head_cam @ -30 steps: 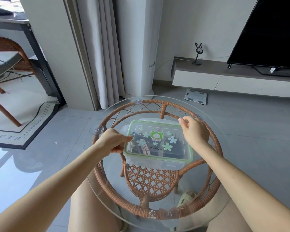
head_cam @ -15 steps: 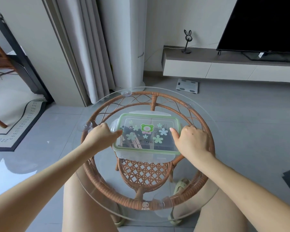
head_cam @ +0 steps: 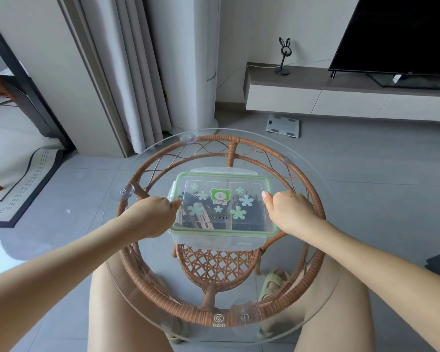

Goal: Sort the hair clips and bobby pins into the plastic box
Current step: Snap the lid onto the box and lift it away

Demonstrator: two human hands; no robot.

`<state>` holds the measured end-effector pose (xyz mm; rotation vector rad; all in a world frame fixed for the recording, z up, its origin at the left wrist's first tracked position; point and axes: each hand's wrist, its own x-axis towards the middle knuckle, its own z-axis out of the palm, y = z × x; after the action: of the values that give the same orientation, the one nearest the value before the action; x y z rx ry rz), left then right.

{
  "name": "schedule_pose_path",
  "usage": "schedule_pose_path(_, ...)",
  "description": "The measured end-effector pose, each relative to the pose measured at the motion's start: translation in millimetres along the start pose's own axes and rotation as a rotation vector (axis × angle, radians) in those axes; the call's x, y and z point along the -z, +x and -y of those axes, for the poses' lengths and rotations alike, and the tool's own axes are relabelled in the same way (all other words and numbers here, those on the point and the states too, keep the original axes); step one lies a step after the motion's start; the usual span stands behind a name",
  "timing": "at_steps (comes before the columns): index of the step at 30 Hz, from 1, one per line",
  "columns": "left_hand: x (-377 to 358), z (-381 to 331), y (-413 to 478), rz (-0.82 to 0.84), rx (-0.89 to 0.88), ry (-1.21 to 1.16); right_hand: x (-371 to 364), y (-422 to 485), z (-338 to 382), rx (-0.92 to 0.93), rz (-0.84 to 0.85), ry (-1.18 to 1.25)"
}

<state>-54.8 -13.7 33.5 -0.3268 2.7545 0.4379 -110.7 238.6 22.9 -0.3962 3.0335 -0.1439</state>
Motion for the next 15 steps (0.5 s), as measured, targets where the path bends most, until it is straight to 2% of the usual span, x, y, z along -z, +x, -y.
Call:
schedule_pose_path(4, -4.0, 12.0, 7.8, 0.075, -0.098, -0.092, 10.2, 3.9, -4.8, -0.029, 0.222, 0.292)
schedule_pose_path(8, -12.5, 19.2, 13.2, 0.036, -0.145, -0.238, 0.3, 6.3, -14.5, -0.098, 0.334, 0.619)
schedule_pose_path(10, -16.3, 20.8, 15.8, 0.042, -0.153, -0.324, -7.3, 7.4, -16.7, -0.139, 0.346, 0.743)
schedule_pose_path(13, -19.4, 24.6, 16.5, 0.099, -0.146, -0.480, -12.1, 5.7, -13.2, -0.123, 0.310, 0.807)
schedule_pose_path(15, -18.2, 23.9, 14.0, 0.122, -0.146, -0.478, -11.2, 3.0, -11.6, -0.144, 0.284, 0.828)
